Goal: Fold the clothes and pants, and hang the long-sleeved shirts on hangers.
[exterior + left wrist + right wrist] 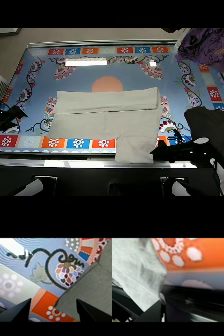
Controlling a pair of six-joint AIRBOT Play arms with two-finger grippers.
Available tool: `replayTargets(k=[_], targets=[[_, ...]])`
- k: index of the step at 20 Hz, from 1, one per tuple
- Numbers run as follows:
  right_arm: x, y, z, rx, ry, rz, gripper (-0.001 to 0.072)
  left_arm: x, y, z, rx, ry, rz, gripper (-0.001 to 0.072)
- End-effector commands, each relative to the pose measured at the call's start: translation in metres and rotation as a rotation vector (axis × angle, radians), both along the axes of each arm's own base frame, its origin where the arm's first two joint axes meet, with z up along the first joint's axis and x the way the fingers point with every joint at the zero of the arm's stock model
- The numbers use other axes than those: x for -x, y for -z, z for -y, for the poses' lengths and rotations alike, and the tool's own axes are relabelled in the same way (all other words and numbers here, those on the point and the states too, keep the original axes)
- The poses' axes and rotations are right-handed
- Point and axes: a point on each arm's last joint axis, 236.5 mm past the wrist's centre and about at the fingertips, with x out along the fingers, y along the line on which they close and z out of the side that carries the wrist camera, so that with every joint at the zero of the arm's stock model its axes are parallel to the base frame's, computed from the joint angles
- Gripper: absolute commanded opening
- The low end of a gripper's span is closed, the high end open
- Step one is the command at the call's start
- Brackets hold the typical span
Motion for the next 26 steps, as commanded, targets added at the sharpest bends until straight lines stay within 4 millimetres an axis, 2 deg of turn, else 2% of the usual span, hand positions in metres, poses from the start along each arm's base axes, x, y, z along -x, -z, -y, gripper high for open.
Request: replayTargets(k=[1, 5, 9, 13, 18, 19, 21, 26], targets=[[-0.002, -0.005, -0.006, -0.035, -0.009, 0.02, 0.0038, 0.017, 0.022, 0.002, 0.067, -0.048, -0.038, 0.0651], [-0.002, -0.005, -0.006, -0.036, -0.012, 0.022, 0.0038, 0.033, 0.053, 0.028, 0.296, -0.091, 0.01, 0.0651], [-0.002, -0.005, -0.006, -0.037, -0.013, 0.021, 0.0038, 0.054, 0.083, 0.053, 0.386, -0.053, -0.041, 0.0648], [-0.002, -0.005, -0.006, -0.037, -0.013, 0.021, 0.0038, 0.057, 0.097, 0.078, 0.445, -0.003, -0.083, 0.0648], [-0.001, -0.006, -0.007, -0.041, -0.015, 0.019, 0.0038, 0.052, 0.107, 0.089, 0.448, 0.026, -0.1, 0.0647], [-0.001, -0.006, -0.007, -0.043, -0.016, 0.018, 0.0038, 0.051, 0.109, 0.089, 0.444, 0.028, -0.1, 0.0646], [-0.001, -0.006, -0.007, -0.043, -0.016, 0.018, 0.0038, 0.046, 0.111, 0.089, 0.427, 0.027, -0.09, 0.0594], [0.0, -0.008, -0.008, -0.049, -0.018, 0.016, 0.0038, 0.035, 0.115, 0.089, 0.389, 0.026, -0.066, 0.0594]])
